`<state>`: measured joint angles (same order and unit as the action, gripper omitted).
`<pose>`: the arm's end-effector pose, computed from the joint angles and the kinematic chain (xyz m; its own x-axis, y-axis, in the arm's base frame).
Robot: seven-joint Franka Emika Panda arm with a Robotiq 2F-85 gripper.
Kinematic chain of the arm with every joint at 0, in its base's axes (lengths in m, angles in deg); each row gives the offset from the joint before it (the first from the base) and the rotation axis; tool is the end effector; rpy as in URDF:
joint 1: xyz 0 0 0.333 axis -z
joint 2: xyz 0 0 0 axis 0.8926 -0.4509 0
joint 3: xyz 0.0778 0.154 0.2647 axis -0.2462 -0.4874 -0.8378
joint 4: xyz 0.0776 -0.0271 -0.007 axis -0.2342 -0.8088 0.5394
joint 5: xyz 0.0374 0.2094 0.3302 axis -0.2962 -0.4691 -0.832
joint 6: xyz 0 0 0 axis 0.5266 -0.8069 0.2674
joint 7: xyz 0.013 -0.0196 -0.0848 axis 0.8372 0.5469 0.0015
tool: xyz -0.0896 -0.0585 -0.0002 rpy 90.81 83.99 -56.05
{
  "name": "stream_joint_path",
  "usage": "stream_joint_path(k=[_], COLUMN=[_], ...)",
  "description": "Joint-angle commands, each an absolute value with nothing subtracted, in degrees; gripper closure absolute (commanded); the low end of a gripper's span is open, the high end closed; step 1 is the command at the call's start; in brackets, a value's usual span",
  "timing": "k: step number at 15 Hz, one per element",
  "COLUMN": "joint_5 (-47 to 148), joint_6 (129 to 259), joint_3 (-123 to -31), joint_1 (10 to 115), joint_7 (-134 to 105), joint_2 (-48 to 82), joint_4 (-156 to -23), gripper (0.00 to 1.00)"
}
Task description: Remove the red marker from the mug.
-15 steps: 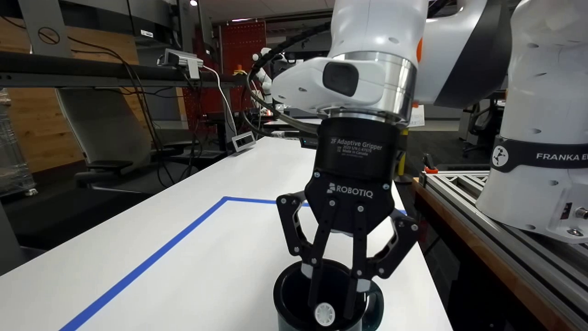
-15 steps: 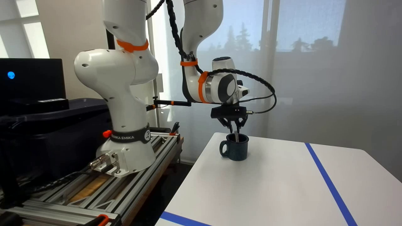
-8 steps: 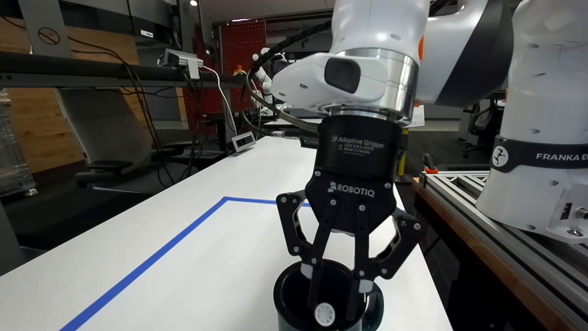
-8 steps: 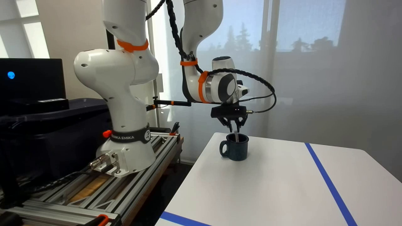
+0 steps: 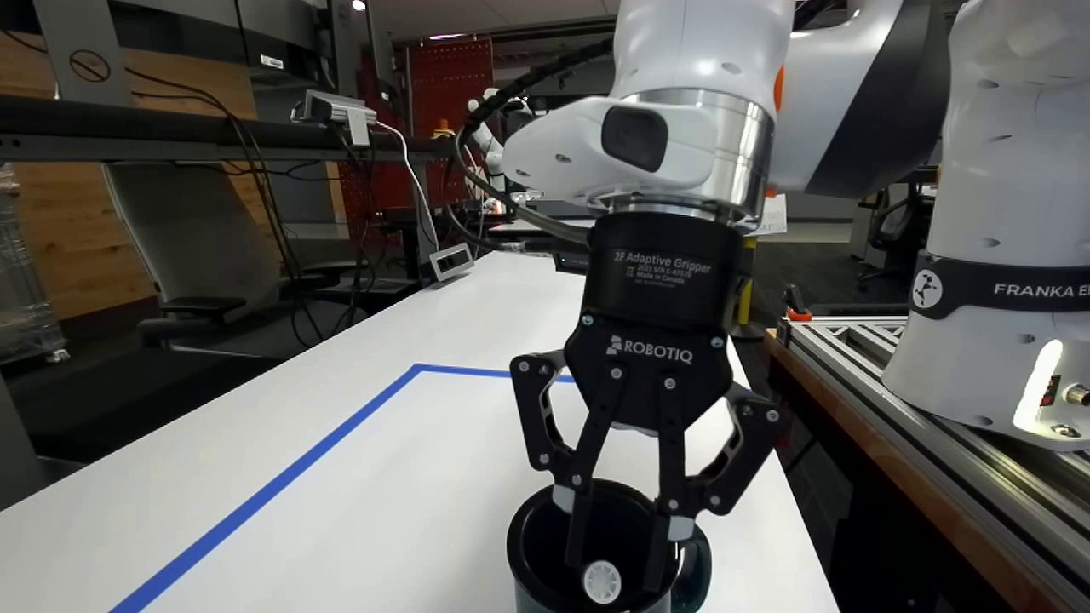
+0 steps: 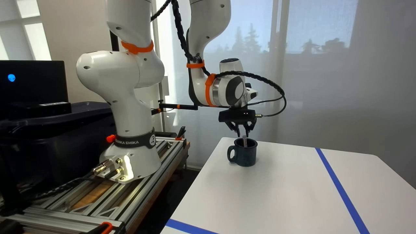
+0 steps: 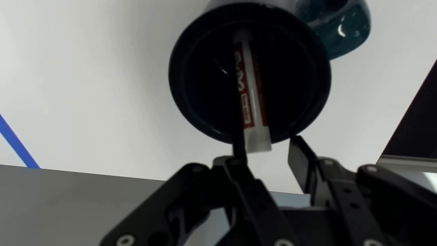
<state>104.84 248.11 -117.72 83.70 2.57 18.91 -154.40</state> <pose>0.3293 0.2014 0.1991 0.0689 0.9372 0.3418 0.9795 -0.1286 0.1552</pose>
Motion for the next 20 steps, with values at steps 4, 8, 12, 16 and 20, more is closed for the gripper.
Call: stream_joint_path(k=[4,8,12,16,20], joint_5=[105.9,105.8,105.7,105.7,105.6], joint_6=[248.0,248.3,248.4,248.4,248.5], joint_3=[-118.5,-118.2,-117.9,-117.7,-117.5], joint_1=[84.5,84.3,84.1,83.9,83.9], joint_7=[4.0,5.3,6.6,7.9,9.0], joint_2=[19.2,18.9,18.4,17.4,15.8], joint_4=[-154.4,-154.1,-153.6,-152.8,-151.9], gripper=[0.63,0.64,0.60,0.59,0.65])
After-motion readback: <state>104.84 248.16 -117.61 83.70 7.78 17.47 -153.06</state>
